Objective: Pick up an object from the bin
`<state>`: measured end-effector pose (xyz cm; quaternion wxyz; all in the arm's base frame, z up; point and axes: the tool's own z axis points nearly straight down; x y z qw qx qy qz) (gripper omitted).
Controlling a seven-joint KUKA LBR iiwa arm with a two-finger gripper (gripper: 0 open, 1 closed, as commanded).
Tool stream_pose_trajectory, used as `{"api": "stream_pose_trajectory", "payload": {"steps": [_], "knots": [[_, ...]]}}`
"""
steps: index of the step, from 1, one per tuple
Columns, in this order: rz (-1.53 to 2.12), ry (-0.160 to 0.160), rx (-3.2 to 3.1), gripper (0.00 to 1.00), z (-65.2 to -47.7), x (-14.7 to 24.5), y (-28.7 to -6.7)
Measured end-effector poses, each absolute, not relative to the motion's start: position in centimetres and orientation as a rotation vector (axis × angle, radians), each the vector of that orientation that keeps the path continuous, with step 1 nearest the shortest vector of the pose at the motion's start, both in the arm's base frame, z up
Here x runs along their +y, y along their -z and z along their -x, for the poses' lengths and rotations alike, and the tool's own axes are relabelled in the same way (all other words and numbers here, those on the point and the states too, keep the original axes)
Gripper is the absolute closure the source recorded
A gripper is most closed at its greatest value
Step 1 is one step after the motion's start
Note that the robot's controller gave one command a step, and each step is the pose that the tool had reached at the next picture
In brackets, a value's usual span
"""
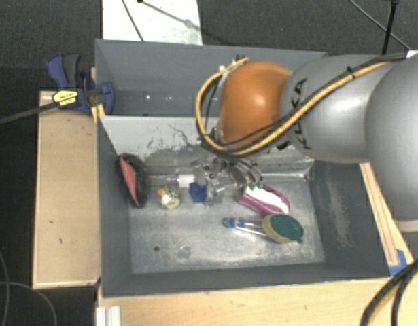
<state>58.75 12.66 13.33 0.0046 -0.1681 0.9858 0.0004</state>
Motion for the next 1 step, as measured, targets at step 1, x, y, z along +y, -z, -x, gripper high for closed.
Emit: {"api": "stream_pose_trajectory", "payload": {"steps": [1], "knots": [[0.518, -0.001, 3.087, 1.00, -58.99, 12.68, -20.16]]}}
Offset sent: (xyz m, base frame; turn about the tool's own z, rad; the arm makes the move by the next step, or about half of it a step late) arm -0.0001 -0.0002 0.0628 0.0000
